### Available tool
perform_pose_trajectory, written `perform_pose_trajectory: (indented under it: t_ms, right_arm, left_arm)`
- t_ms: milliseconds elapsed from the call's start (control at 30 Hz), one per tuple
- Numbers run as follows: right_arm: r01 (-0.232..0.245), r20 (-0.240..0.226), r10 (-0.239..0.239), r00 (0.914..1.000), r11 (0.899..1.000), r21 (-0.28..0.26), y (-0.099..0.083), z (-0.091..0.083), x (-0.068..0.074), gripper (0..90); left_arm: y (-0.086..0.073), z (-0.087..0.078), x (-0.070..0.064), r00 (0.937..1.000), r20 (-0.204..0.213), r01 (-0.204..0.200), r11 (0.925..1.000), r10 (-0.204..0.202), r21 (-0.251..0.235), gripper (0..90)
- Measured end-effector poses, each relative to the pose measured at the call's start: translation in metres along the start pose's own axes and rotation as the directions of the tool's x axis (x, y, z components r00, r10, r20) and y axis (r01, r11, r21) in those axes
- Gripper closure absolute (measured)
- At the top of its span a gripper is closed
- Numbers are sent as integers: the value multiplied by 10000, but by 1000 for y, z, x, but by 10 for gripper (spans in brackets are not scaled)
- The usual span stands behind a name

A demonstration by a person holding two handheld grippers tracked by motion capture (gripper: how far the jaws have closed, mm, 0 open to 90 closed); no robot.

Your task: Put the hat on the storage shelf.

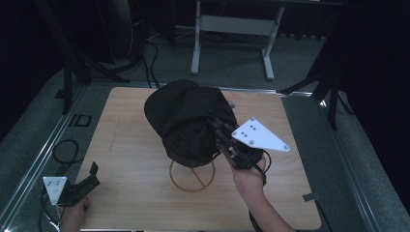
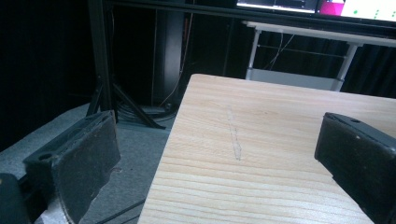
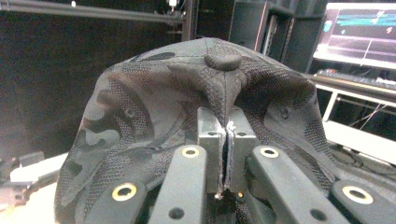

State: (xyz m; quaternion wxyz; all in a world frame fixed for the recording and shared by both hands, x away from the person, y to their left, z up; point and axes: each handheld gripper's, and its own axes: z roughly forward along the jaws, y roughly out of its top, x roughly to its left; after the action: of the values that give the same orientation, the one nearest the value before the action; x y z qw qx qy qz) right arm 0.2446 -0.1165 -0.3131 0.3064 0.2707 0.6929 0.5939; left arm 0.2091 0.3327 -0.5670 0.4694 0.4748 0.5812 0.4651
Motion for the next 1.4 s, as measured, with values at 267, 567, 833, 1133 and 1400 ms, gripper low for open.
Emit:
perform_pose_trajectory:
  t_ms: [267, 567, 833, 1133, 1400]
  right_arm:
    - [-106, -89, 110, 9999, 9986, 523, -21, 11, 2, 873]
    - [-288, -111, 302, 9995, 9933, 1116, -42, 22, 0, 872]
    - [-532, -237, 570, 9981, 9889, 1389, -59, 26, 1, 869]
    - [-688, -494, 791, 9956, 9804, 1848, -66, 32, 0, 766]
    - [-856, -409, 957, 9946, 9758, 2013, -74, 35, -1, 676]
  left_arm:
    - [0, 0, 0, 10000, 19, 3, 10000, -3, -14, 5]
    - [0, 0, 0, 10000, 42, -15, 10000, 15, -7, 5]
    - [0, 0, 0, 10000, 36, -30, 10000, 30, -7, 5]
    - [0, 0, 0, 10000, 42, -19, 10000, 19, -10, 5]
    - [0, 0, 0, 10000, 63, -8, 10000, 8, -7, 5]
